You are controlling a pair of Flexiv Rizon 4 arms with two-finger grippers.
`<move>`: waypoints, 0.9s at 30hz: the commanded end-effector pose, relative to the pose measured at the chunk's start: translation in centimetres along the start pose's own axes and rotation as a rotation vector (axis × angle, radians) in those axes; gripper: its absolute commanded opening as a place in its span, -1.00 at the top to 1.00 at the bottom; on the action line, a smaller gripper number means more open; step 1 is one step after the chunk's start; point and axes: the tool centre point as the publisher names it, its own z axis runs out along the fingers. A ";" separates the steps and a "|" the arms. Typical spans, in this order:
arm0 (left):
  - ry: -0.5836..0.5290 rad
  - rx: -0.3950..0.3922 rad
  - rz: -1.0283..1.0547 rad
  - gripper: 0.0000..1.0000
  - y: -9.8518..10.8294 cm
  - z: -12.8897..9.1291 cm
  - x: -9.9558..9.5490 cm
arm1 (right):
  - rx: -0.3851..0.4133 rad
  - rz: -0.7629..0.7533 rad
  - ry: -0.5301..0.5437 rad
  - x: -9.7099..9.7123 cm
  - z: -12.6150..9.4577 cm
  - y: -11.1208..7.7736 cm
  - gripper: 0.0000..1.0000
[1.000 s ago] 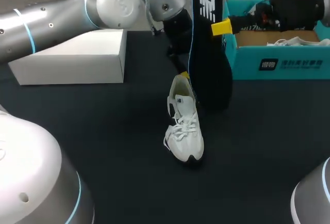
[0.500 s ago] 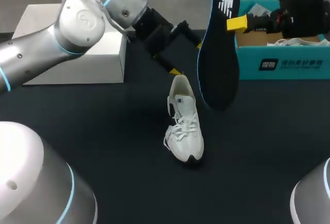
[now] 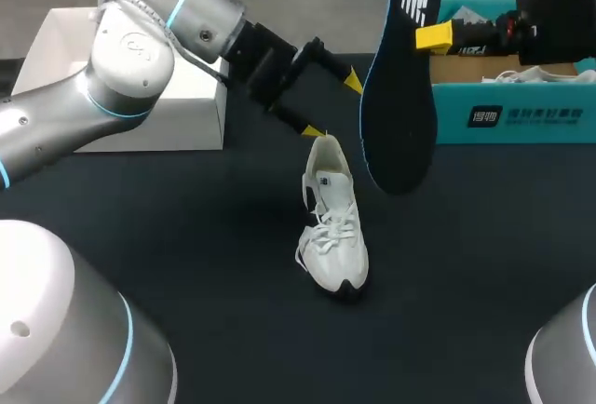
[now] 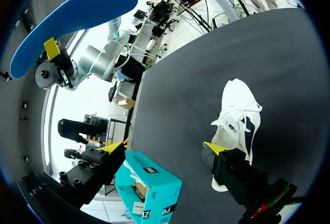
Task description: Take the shoe out of the shoebox, open the shoe tongue, remove and reinsert the insole, then place the shoe into the shoebox
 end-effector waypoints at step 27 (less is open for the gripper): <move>-0.510 -0.116 0.334 -1.00 -4.8 -4.5 -7.7 | 0.050 0.574 -0.027 -7.9 -3.9 3.0 1.00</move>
